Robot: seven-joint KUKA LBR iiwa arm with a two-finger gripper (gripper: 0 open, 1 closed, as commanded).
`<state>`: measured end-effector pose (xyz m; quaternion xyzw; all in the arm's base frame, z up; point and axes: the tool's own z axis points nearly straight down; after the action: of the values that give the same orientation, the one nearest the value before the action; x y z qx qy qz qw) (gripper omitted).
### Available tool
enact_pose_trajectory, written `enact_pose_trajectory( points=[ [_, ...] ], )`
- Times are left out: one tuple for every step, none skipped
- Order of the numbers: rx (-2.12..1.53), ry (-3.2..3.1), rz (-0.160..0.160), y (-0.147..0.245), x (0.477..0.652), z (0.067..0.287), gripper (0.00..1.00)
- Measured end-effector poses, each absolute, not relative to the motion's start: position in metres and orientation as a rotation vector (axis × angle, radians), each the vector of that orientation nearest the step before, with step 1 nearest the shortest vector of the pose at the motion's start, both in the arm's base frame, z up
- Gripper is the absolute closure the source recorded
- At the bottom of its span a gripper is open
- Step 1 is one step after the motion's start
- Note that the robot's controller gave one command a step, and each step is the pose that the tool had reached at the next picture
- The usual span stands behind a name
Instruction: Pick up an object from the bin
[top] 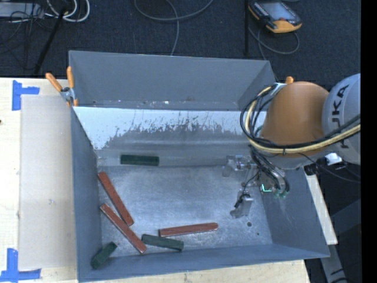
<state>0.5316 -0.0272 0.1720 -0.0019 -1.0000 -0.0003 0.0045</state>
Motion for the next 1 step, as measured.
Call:
enact_pose_trajectory(
  points=[
    [0.392,-3.114,-0.002,0.0374,0.4932,0.0676,0.0]
  ],
)
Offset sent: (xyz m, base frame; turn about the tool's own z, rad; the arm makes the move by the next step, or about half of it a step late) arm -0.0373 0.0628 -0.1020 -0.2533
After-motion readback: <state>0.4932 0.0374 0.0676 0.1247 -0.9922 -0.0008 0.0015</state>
